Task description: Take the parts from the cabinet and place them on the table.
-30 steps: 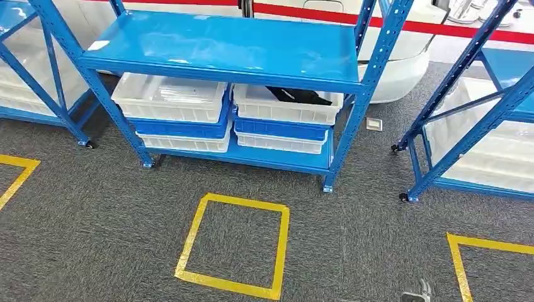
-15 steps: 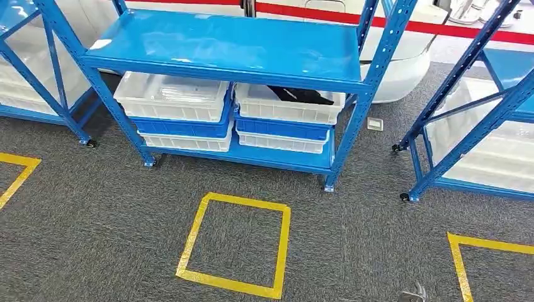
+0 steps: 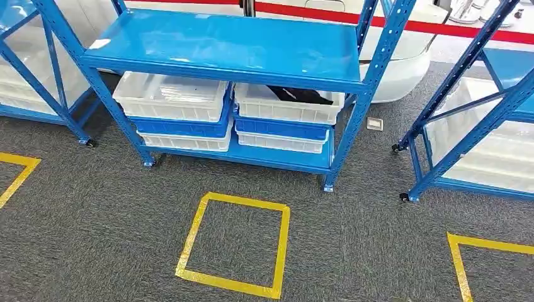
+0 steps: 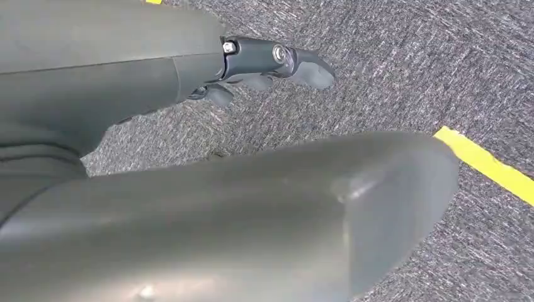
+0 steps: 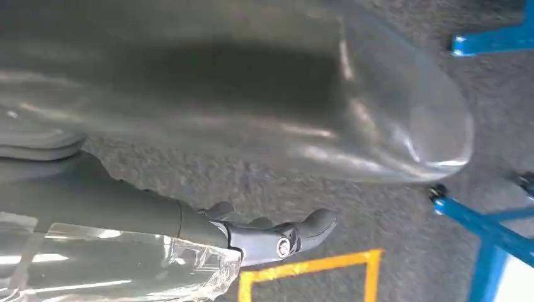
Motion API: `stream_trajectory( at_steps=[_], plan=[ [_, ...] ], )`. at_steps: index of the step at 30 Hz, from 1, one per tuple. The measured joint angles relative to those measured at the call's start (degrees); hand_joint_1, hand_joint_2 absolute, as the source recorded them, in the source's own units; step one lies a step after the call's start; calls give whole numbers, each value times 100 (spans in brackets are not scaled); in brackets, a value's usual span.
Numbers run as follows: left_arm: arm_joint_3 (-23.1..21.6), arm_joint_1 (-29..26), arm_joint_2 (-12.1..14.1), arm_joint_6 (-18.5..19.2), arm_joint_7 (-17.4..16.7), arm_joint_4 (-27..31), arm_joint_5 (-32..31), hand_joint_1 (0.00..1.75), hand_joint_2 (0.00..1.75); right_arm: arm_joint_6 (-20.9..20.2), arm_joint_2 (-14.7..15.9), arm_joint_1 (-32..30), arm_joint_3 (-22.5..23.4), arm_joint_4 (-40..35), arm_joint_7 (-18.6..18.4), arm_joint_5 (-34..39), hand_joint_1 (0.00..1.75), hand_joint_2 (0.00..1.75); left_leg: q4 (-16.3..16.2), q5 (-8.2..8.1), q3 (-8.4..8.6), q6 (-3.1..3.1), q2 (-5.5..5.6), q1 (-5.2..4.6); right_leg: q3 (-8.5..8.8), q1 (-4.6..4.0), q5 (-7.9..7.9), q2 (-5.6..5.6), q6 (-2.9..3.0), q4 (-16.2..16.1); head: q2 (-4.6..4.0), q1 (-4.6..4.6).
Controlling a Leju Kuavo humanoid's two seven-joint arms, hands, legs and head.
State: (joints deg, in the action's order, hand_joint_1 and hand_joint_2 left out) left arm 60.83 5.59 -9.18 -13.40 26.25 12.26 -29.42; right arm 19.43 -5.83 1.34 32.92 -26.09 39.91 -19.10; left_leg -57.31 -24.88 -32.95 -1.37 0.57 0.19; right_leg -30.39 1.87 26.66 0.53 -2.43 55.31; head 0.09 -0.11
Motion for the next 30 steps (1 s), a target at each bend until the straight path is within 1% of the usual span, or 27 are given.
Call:
stream_trajectory(
  at_steps=[2,3,4,5,9,10,11,15,16,18,21,22,23,26,28,30],
  plan=[
    [-11,0,0,4,-4,0,-22,0,0,-7,37,55,15,212,-86,-4,0,0,0,0,0,0,0,0,0,-1,0,0,0,0,0,0],
    [-33,0,0,20,-22,0,-46,0,0,-22,57,84,24,350,-206,-11,0,0,0,0,0,0,0,1,-2,-1,0,0,0,0,0,2],
    [-53,-1,0,31,-46,-2,-63,0,175,-22,79,98,24,470,-355,-28,0,0,0,0,0,0,1,1,-9,-1,1,-1,1,0,0,0],
    [-61,-1,0,35,-72,-2,-79,0,175,-22,90,103,24,533,-462,-37,0,175,0,0,0,0,1,1,-11,-1,1,-1,1,0,0,2],
    [-92,-2,0,39,-256,-7,-194,0,175,-22,135,82,28,939,-1468,-135,0,175,1,-1,-14,1,0,0,-25,-2,1,0,0,0,0,2],
    [-92,-5,0,63,-273,-7,-199,0,175,-22,135,75,28,1011,-1671,-164,0,0,0,0,-19,0,-1,0,-18,-3,0,0,0,0,0,2],
    [-92,-8,0,90,-280,-7,-201,0,175,-22,135,69,28,1075,-1946,-175,0,0,0,0,-19,0,-1,0,-18,-3,0,0,0,0,0,0],
    [-92,-13,0,85,-376,-13,-219,0,175,-7,133,60,28,1246,-2381,-219,0,0,0,0,-19,0,-1,0,-18,-3,0,0,0,0,0,0],
    [-96,-16,0,31,-458,-13,-262,0,175,4,129,59,28,1280,-2468,-234,0,0,0,0,-19,0,-1,0,-18,-3,0,0,0,0,0,2],
    [-147,-26,0,-99,-665,-17,-389,0,175,66,122,57,28,1313,-2588,-258,0,0,0,0,-19,0,-1,0,-18,-3,0,0,0,0,0,2],
    [-262,-43,0,-99,-928,-24,-566,0,175,147,114,54,28,1335,-2603,-267,0,0,0,0,-19,0,0,0,-20,-3,0,0,0,0,0,2],
    [-302,-46,0,-98,-968,-31,-601,0,175,171,114,54,28,1337,-2594,-269,0,0,0,0,-19,0,0,0,-24,-3,0,0,0,0,0,2],
    [-341,-48,0,-98,-995,-35,-612,0,175,177,114,55,28,1339,-2586,-271,0,175,0,0,-19,0,0,0,-23,-3,0,0,0,0,0,2],
    [-402,-57,2,-92,-1058,-39,-625,0,175,184,116,47,28,1342,-2488,-260,0,175,0,0,-19,0,0,0,-21,-3,0,0,0,0,0,2],
    [-618,-113,37,-57,-1134,-35,-497,0,175,160,131,19,-13,1339,-2439,-186,0,175,0,0,-17,0,-1,0,-18,-3,0,0,0,0,0,0],
    [-879,-185,70,0,-1213,-15,-327,0,175,70,149,-20,-107,1333,-2476,-83,0,175,0,0,-17,0,0,0,-18,-3,0,0,0,0,0,0]
  ],
)
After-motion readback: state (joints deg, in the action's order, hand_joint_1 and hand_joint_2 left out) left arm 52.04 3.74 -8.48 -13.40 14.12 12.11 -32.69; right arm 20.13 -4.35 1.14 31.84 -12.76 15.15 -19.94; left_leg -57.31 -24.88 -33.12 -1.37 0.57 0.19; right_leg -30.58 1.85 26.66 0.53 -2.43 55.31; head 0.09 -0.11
